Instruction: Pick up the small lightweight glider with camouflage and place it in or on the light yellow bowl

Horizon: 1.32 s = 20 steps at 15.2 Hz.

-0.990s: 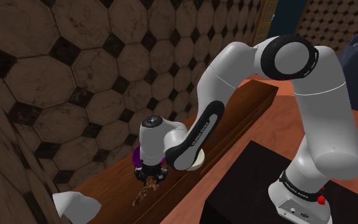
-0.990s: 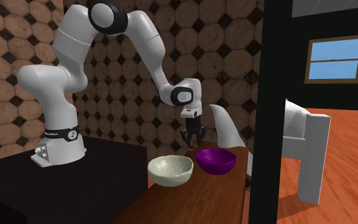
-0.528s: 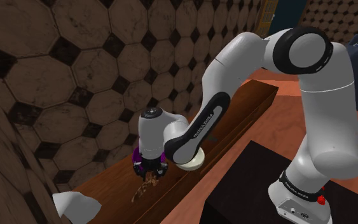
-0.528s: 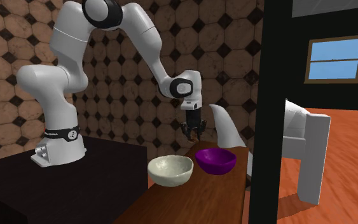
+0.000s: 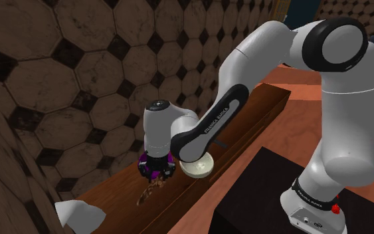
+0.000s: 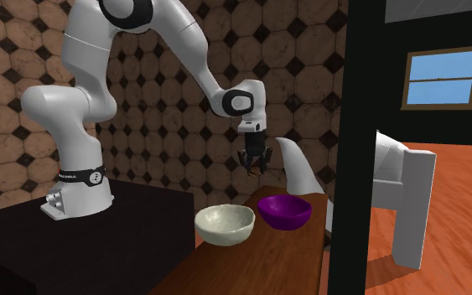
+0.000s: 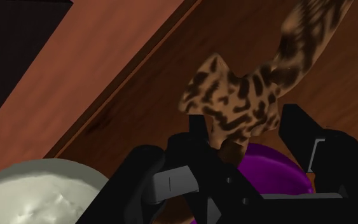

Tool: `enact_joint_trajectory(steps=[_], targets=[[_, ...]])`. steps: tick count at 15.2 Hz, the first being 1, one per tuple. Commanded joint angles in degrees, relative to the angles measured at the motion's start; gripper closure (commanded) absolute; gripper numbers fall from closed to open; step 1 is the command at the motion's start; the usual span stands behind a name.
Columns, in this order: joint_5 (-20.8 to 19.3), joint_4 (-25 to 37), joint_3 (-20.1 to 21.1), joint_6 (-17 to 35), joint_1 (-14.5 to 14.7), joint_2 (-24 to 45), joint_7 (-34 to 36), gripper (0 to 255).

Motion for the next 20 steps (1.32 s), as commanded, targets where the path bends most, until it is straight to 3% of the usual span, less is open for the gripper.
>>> enact_joint_trajectory(steps=[1, 4, 13, 20], targets=[[0.97, 0.1, 0.68, -1.08, -0.58, -1.08, -0.69, 255], [2.16, 0.19, 1.5, -2.37, -1.21, -2.45, -1.45, 255], [10.79, -12.71, 2.99, 2.04, -14.2, -12.55, -17.89, 255], [17.82, -19.01, 1.48, 3.23, -22.35, -18.46, -32.82, 255]])
